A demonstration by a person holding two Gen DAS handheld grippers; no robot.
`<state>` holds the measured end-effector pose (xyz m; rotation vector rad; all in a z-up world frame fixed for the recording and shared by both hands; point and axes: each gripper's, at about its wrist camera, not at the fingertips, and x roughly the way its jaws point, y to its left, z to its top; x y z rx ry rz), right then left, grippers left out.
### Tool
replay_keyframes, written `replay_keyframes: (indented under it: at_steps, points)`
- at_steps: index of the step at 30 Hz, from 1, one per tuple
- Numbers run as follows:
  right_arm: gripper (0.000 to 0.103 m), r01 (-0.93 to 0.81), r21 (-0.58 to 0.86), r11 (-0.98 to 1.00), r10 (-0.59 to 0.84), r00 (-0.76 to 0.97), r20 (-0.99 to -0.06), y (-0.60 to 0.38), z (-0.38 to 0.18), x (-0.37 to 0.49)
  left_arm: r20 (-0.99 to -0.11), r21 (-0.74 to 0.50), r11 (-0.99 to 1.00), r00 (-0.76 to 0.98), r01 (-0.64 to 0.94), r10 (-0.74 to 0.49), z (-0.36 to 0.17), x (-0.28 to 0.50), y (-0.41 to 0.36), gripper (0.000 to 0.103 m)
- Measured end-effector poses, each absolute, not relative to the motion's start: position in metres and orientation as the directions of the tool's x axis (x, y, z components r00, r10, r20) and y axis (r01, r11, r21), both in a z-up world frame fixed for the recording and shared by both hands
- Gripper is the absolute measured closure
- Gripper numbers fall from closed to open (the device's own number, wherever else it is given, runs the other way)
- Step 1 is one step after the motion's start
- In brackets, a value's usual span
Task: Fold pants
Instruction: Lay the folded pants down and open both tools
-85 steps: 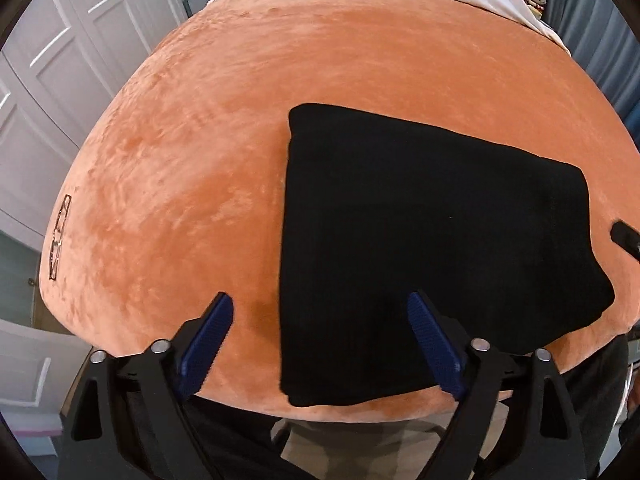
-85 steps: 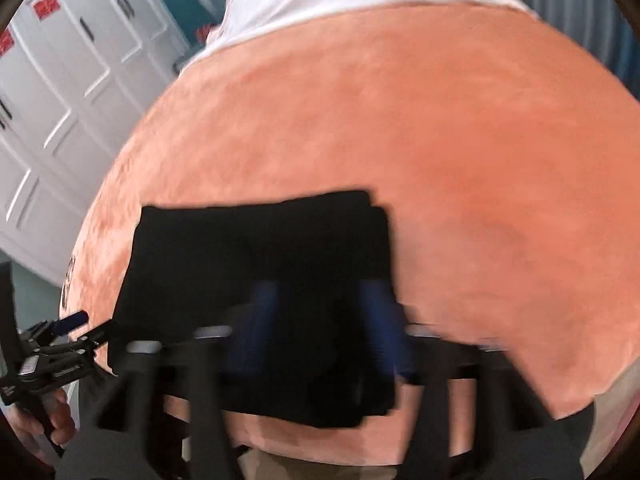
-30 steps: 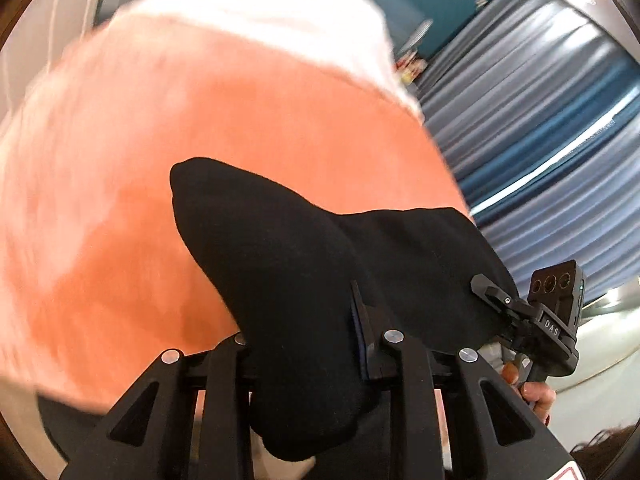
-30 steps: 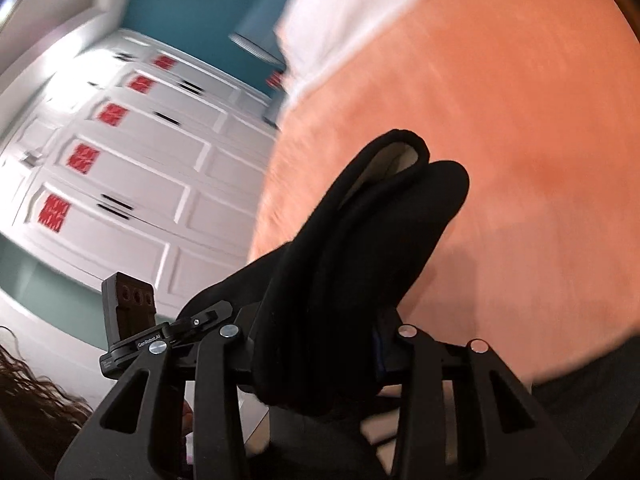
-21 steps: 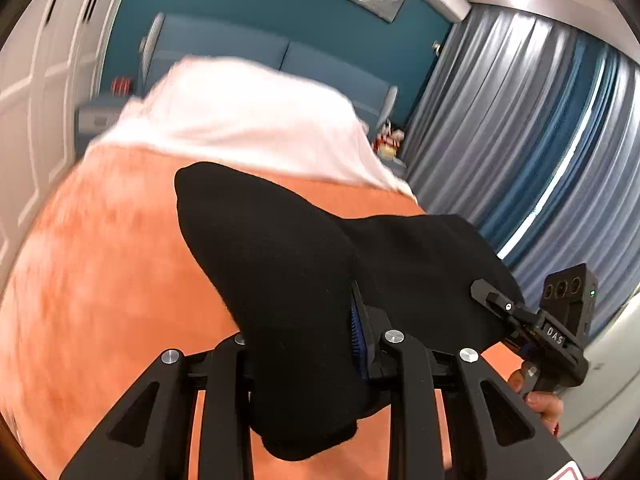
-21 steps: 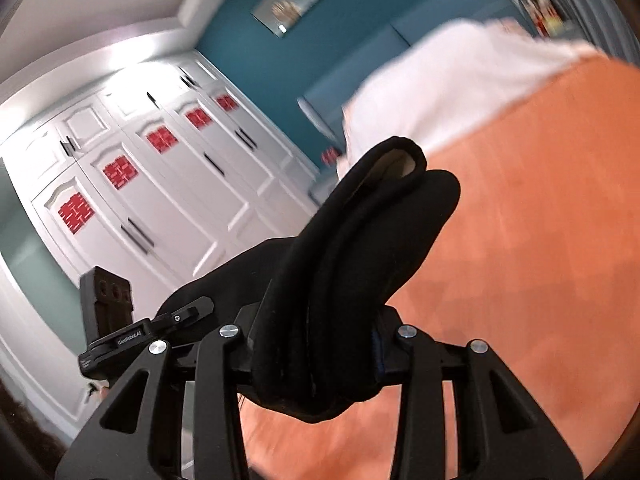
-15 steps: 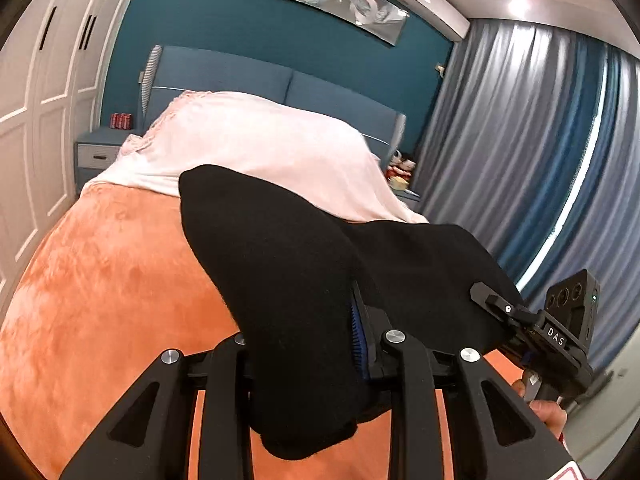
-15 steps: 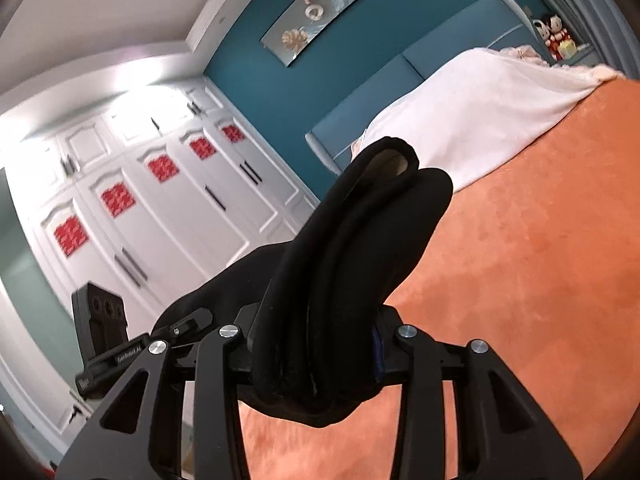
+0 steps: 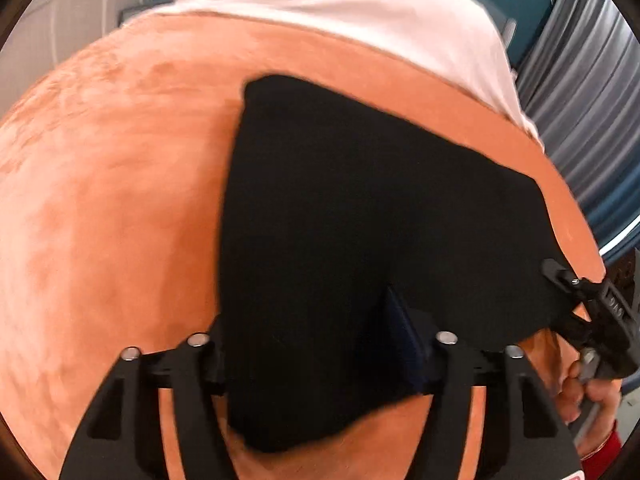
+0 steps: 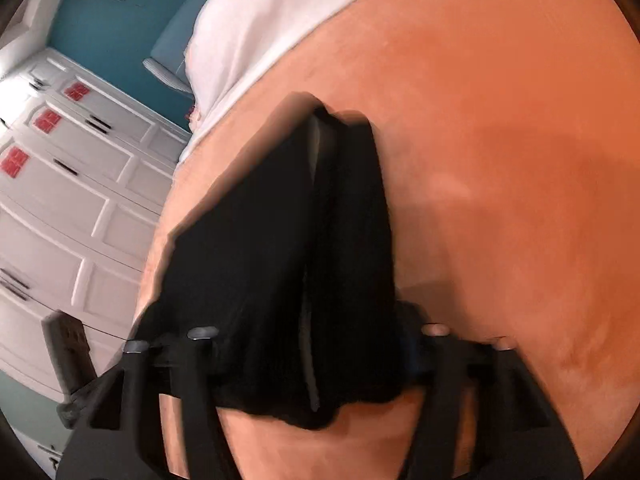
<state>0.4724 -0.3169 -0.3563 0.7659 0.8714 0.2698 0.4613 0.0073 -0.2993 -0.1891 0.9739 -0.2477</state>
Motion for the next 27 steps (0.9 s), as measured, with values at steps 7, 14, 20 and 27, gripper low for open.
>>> replay_keyframes:
  at_steps: [7,14,20,27]
  points:
    - [0.062,-0.011,0.571,0.821,0.374,0.765,-0.524,-0.33,-0.247,0.437,-0.655,-0.146,0.984,0.734,0.107,-0.177,-0.191,0.451,0.02,0.043]
    - [0.084,-0.171,0.42,0.891,0.416,0.679,-0.605,-0.25,-0.235,0.523,-0.777,-0.112,0.991,0.615,0.076,-0.135,-0.229,0.546,-0.052,0.03]
    - [0.103,-0.032,0.507,0.861,0.429,0.58,-0.693,-0.291,-0.333,0.568,-0.836,-0.004,0.997,0.546,0.079,-0.047,-0.305,0.568,-0.049,0.016]
    - [0.101,-0.061,0.414,0.908,0.363,0.609,-0.705,-0.282,-0.27,0.527,-0.826,-0.043,0.992,0.554,0.118,-0.102,-0.245,0.507,-0.041,0.035]
